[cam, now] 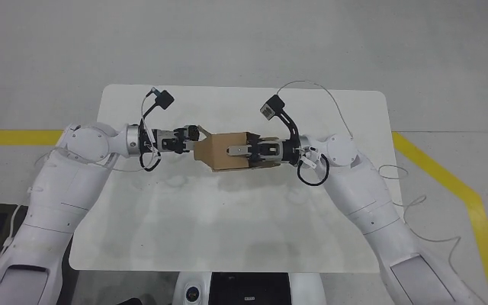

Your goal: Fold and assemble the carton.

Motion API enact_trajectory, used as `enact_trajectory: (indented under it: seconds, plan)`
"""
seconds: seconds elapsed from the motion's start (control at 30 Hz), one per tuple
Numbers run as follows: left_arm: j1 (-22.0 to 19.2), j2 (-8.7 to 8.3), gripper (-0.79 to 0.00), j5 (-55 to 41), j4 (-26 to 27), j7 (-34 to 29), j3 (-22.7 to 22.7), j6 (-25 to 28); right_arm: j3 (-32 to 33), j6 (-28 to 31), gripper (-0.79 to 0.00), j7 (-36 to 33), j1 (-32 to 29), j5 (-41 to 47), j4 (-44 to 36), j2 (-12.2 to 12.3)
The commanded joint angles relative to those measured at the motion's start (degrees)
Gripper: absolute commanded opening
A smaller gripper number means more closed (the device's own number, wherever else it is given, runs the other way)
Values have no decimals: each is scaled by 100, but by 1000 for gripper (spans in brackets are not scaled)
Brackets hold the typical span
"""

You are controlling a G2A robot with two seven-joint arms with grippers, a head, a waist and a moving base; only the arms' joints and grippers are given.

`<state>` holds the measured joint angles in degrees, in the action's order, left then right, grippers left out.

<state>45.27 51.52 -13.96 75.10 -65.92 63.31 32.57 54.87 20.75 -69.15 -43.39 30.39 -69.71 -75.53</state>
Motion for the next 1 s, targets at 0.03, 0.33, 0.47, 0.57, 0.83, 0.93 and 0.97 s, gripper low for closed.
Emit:
enact_trajectory:
  seconds: [0.03,0.33,0.47,0.57,0.83,0.93,0.97]
  plan:
    - [-60,11,0,114,-177,122,-7,-13,-42,-98,-785,-147,-48,102,-27,-4]
    - [-245,67,0,295,-513,365,-103,-35,-216,-226,-785,-392,-32,292,48,-56]
    - [-290,83,0,279,-560,377,-126,-20,-234,-178,-785,-347,-8,294,120,-74]
    - [-296,83,0,210,-555,338,-108,15,-181,-70,-785,-206,-7,245,169,-72]
    - [-259,60,0,38,-460,206,-15,49,-2,117,-785,174,-55,34,98,-43]
    - [-218,50,0,-42,-363,142,15,56,31,113,-785,271,-65,-30,88,-37]
    - [-201,44,0,-62,-327,123,30,58,39,118,-785,312,-71,-47,87,-37]
